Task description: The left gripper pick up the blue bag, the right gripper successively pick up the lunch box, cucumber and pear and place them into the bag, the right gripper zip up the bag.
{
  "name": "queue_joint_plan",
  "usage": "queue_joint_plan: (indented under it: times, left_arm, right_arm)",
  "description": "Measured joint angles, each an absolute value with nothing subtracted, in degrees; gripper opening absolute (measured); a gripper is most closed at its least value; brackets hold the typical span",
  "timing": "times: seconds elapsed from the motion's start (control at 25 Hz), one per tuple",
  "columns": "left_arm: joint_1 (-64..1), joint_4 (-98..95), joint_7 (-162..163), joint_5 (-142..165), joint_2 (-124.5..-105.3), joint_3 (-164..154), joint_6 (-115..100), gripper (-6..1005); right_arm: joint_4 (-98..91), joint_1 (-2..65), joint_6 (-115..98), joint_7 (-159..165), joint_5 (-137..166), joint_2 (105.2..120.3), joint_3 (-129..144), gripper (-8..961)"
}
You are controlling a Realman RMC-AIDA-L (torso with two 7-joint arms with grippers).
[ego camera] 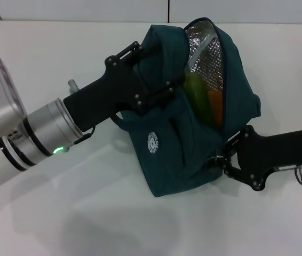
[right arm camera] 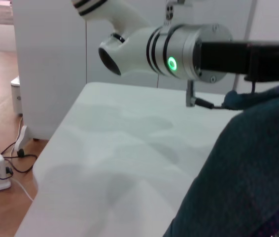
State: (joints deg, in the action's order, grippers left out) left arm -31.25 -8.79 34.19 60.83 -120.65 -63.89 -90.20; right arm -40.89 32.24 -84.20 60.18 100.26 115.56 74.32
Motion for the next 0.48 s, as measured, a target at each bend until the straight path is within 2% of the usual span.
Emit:
queue_joint_plan:
  times: [0.12,0.48]
  left_arm:
    - [-31.0,-8.8,34.2,60.8,-120.68,-63.9,-91.1,775]
    - [-28.7,-7.8,31.5,59.3,-120.76,-63.8,-98.5,774]
  right_arm:
    - [-40.9,32.0,-85.7,58.0,99.4,115.52,72.4,15]
    - [-38.3,30.6,-89.0,44.9,88.4,115.39,69.9,15]
